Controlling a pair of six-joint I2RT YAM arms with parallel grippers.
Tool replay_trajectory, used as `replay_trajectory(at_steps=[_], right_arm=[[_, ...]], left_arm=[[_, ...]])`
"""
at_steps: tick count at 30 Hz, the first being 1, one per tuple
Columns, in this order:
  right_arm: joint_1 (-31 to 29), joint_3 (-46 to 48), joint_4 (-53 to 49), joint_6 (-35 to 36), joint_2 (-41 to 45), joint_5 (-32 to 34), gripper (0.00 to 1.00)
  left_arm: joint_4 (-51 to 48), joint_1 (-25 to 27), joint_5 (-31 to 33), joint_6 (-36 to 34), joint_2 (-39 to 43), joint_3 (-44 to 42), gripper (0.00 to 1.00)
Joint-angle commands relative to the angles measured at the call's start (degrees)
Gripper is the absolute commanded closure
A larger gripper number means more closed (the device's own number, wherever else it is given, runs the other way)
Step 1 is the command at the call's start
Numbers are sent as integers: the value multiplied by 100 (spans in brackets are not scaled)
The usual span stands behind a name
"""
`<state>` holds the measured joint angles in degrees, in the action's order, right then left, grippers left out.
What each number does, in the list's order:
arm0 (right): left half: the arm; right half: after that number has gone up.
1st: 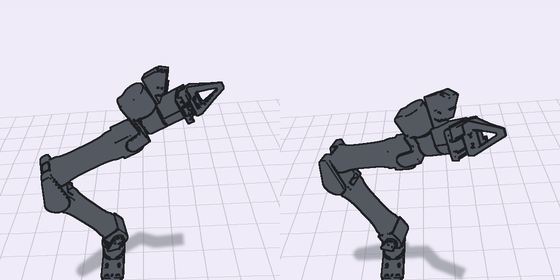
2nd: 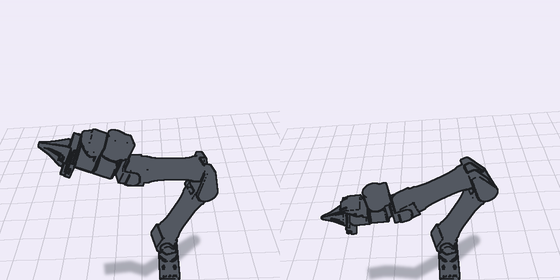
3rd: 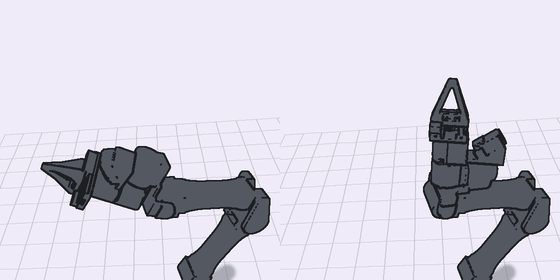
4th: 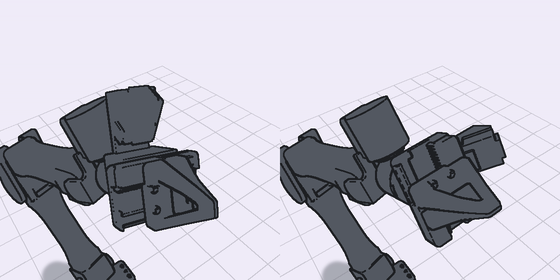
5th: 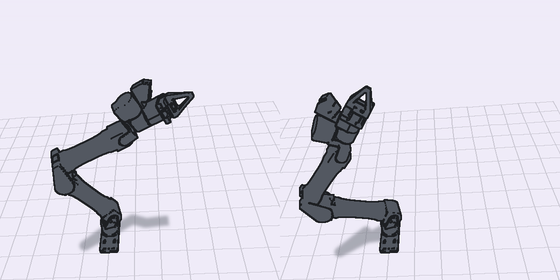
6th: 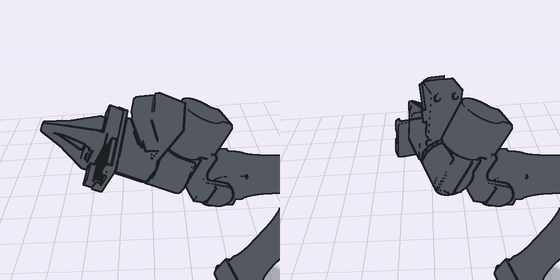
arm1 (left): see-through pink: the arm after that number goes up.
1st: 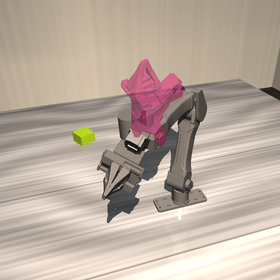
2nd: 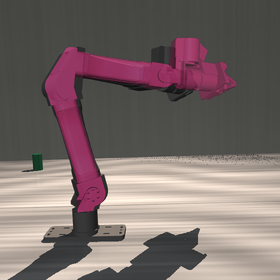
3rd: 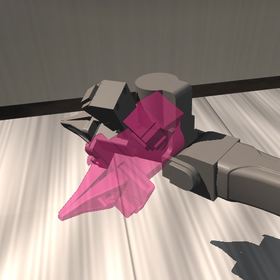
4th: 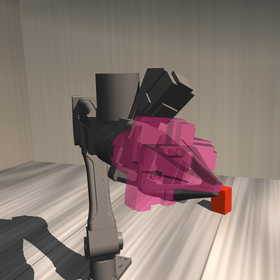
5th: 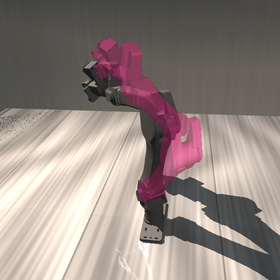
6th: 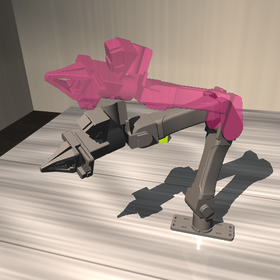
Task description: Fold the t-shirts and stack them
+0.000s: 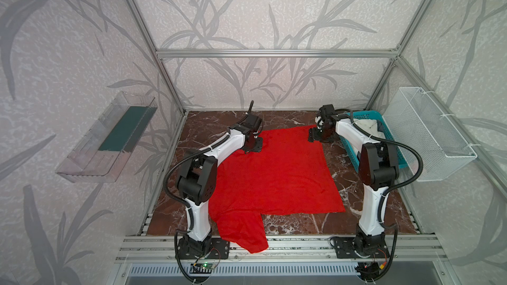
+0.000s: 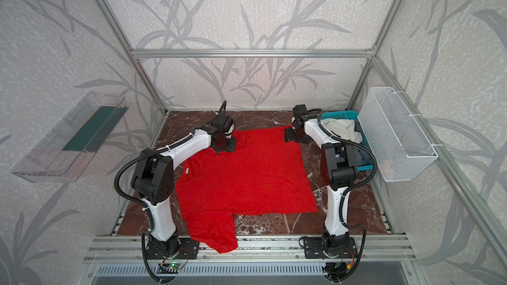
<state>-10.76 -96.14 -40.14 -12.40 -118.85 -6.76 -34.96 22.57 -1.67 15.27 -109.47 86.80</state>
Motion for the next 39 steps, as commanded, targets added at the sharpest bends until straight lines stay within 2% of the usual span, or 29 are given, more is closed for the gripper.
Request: replay_trajectory(at_steps=[1,4,11,16,20,28,30,35,39], right_arm=[[22,-5,-46,8,36,-101,22],[22,103,-25,6,97,-98,22],[26,208,-13,19,91,-128,21],[22,187,-11,10,29,-151,21],[21,118,-38,19,-40,-167,21],[22,115,-64,53,-47,-190,21],[22,139,-64,54,-35,-189,21],[29,194,-56,80,20,-176,21],[30,208,-59,93,60,-181,21]], left_arm=[[67,-198,-216,97,-400,403,61],[32,-341,-333,238,-860,723,62],[403,-712,-1141,537,-1599,1316,62],[291,-755,-1411,574,-1991,1620,62],[393,-772,-1655,639,-2026,1523,63],[385,-761,-1724,697,-1998,1341,66],[376,-758,-1724,694,-2012,1339,69],[377,-763,-1724,721,-1990,1326,83],[315,-761,-1667,708,-1977,1322,84]])
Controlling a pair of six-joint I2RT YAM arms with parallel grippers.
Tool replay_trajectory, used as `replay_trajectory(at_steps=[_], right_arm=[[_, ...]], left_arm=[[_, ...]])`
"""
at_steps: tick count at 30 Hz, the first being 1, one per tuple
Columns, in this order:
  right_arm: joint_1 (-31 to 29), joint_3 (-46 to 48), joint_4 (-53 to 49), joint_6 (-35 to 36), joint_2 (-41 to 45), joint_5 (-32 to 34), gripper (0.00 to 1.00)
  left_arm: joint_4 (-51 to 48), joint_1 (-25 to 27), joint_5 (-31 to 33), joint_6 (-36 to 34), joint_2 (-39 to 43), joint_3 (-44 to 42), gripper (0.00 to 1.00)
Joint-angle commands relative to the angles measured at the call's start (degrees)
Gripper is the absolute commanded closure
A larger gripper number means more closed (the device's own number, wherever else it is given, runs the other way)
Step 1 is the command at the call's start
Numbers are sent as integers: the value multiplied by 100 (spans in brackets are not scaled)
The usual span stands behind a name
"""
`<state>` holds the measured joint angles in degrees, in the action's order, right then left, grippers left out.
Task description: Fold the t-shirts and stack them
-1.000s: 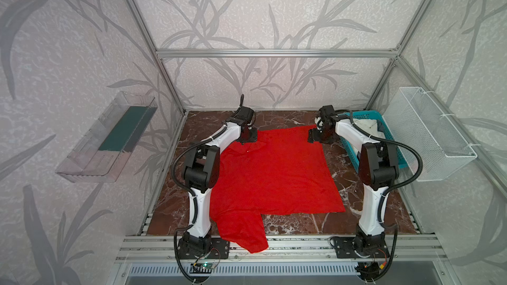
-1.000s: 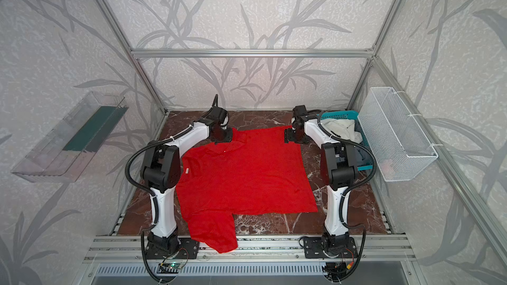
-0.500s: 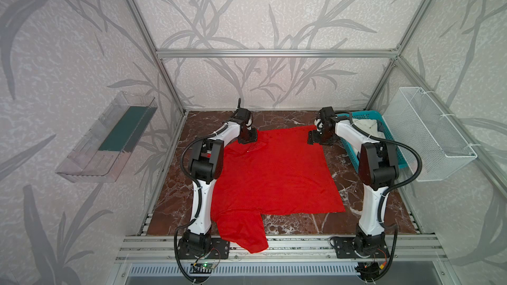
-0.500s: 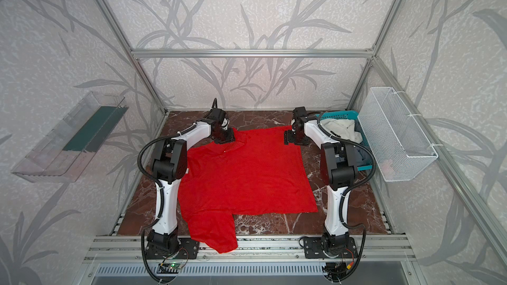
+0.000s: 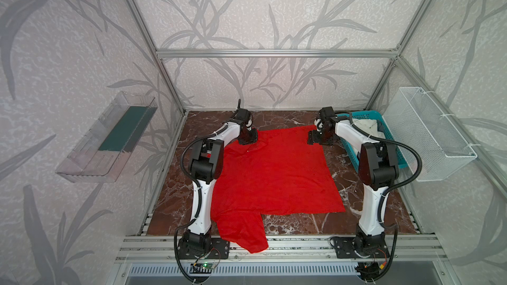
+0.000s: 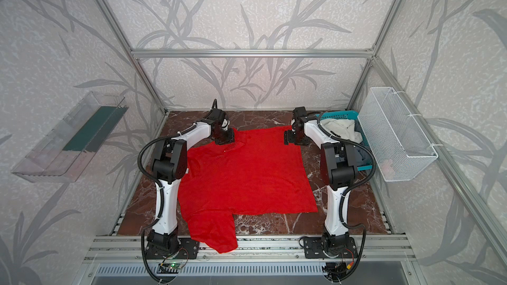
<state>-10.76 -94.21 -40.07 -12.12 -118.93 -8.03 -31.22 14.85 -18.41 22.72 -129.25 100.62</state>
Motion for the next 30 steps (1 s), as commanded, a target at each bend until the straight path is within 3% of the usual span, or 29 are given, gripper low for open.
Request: replay_trajectory(at_steps=[1,7,20,30], right_arm=[[24,20,-62,73,77,-56,21],[31,68,-70,112,99,-50,21],[196,-306,-140,17,-23,-203,21],[241,-1101,-44,-203,-434,64,22]], left_arm=[[-75,11,35,-55,-4,-77,84],[-202,15,189,-173,-124,-37,76],[-300,27,281,-177,136,-16,100],[-422,29,443,-149,895,-141,100]])
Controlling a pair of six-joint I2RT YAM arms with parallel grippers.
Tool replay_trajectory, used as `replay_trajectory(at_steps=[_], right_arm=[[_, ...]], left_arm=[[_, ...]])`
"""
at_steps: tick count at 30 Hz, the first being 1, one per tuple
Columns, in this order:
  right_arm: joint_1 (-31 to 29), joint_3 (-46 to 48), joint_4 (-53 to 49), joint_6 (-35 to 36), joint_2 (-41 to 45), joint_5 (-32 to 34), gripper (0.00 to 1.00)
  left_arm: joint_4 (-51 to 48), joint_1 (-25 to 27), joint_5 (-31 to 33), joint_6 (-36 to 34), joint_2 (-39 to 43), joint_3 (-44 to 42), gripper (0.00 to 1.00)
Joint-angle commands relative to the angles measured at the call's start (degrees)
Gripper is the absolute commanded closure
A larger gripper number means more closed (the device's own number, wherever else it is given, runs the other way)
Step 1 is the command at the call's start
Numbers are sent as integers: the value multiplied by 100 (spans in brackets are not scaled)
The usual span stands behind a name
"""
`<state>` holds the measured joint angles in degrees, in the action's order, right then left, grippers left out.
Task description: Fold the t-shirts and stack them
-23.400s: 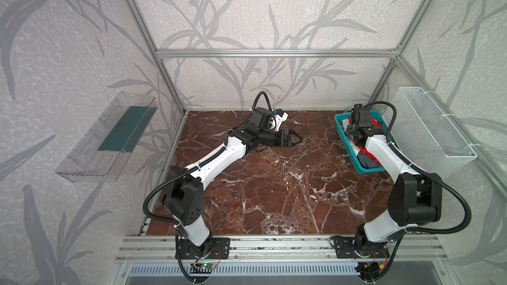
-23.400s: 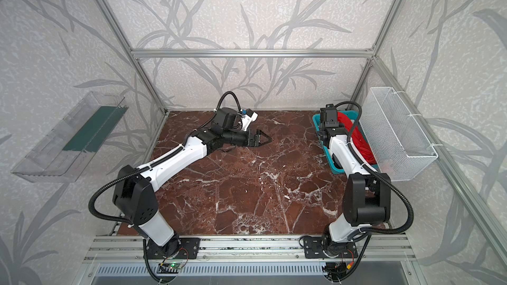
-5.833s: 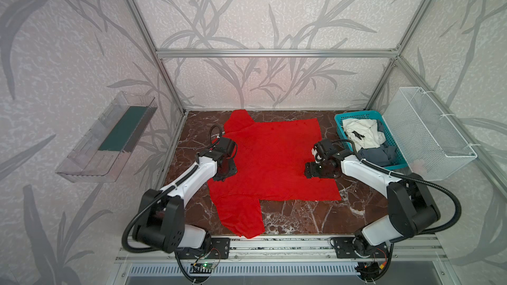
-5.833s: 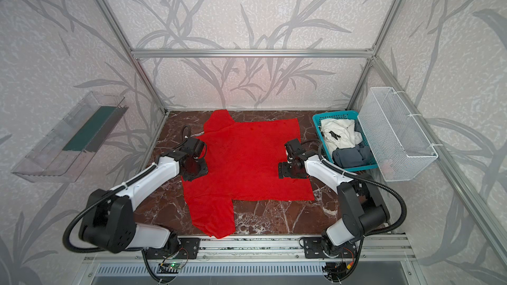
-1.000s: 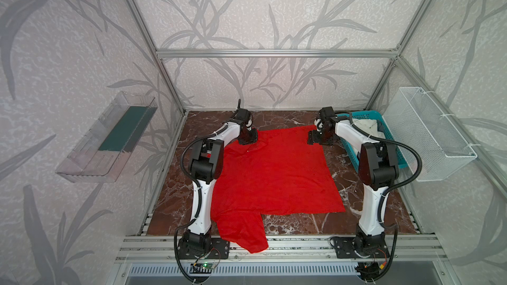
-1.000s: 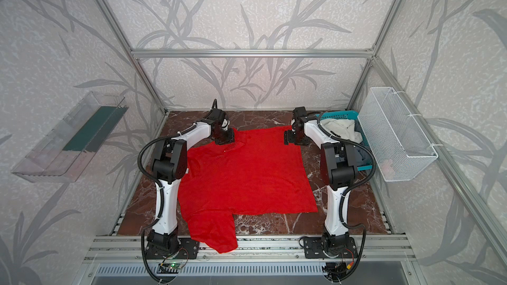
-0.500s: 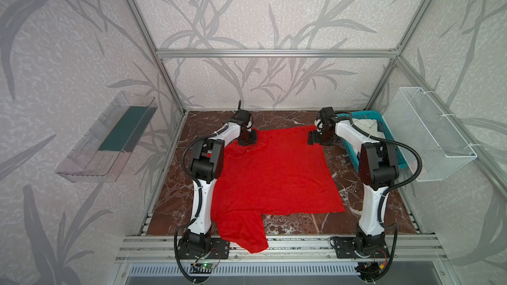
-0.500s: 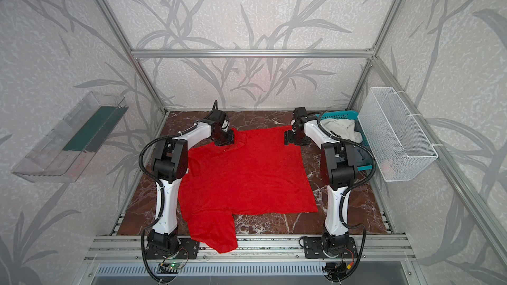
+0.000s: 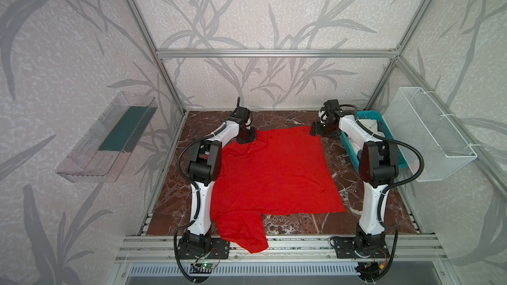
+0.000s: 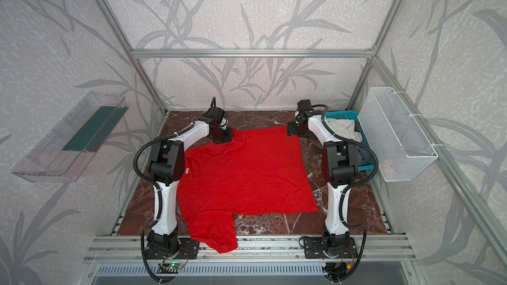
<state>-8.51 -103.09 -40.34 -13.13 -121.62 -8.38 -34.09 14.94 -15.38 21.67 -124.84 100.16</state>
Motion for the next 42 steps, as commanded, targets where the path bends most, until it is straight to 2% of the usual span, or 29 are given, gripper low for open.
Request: replay_trajectory(at_steps=[1,6,11,13,17,24,30,36,42], right_arm=[[16,-258,34,-98,-200,117,22],[16,-393,399,-30,-400,255,29],[16,-581,577,-143,-680,553,45],[23,-692,658,-175,-851,684,47],[51,-1073,790,-312,-1258,904,48],[124,-2190,556,-768,-2181,935,50],[131,-3112,115,-923,-2771,1003,57],[131,-3886,-439,-957,-3210,982,60],[135,-4285,-721,-923,-3421,886,78]], left_arm=[[-148,18,147,-40,522,-108,100],[-161,-1,460,-5,961,-199,100],[-171,-121,997,208,1475,-307,100],[-108,-161,1028,273,1615,-359,100],[66,-184,981,377,1789,-422,100],[867,-184,491,376,2280,-806,100],[796,-184,494,190,2421,-808,100],[824,-219,446,171,2448,-883,100],[691,-293,487,68,2388,-662,100]])
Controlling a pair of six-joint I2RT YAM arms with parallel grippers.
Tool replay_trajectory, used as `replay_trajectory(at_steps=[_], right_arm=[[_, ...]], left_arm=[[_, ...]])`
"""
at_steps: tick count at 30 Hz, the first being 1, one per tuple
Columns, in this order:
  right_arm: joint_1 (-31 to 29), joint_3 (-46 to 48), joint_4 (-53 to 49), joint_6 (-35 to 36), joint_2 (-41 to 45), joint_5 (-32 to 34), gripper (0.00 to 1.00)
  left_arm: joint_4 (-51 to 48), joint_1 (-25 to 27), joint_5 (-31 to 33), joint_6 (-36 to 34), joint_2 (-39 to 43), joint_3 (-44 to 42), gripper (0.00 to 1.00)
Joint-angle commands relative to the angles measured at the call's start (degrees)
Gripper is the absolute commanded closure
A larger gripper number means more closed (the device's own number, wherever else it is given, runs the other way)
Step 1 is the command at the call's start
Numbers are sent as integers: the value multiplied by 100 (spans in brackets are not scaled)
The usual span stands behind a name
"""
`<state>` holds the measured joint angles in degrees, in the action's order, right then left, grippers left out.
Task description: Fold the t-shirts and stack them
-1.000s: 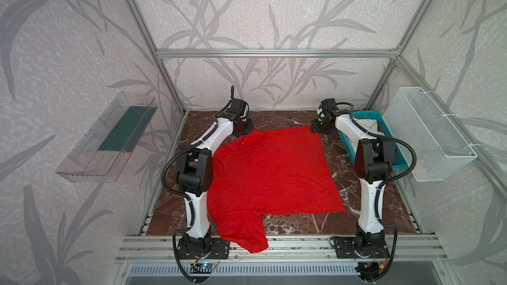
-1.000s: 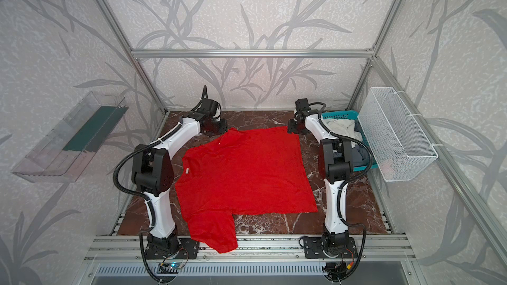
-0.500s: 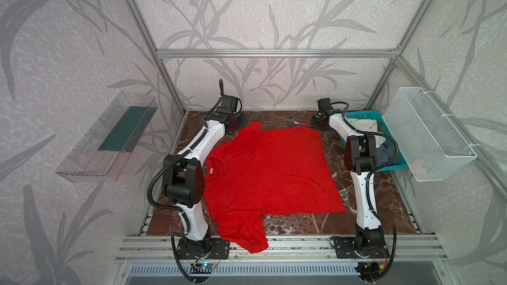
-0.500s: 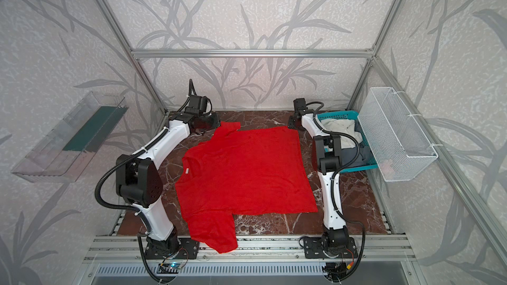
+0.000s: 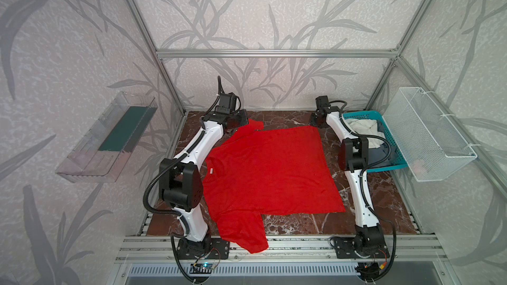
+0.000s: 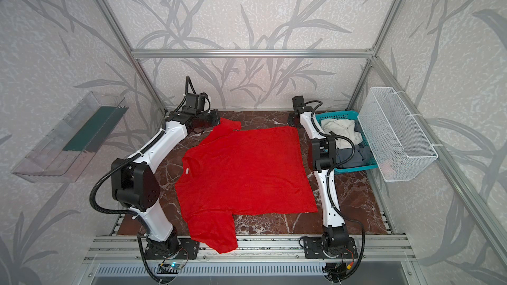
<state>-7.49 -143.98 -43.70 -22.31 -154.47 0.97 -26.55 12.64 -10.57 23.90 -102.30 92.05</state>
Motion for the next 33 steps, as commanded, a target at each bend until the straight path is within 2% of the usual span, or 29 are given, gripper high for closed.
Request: replay_trajectory(at_steps=[1,4,7,21,30,33], right_arm=[[24,-200,-385,6,-136,-60,81],[34,-204,-391,49,-133,-106,88],[34,-256,-437,92,-127,-98,100],[155,-468,-51,539,331,-104,100],[160,-584,-124,749,422,-368,100],[160,-301,-50,838,625,-383,100]], left_arm=[[-114,-75,28,-174,107,212,100],[-283,-128,128,-260,-1,424,100],[-343,-213,179,-350,-116,584,100],[-997,-840,213,-1043,-1501,2522,100],[-1801,-940,56,-1306,-2756,4567,100],[-1863,-944,70,-1299,-2764,4737,100]])
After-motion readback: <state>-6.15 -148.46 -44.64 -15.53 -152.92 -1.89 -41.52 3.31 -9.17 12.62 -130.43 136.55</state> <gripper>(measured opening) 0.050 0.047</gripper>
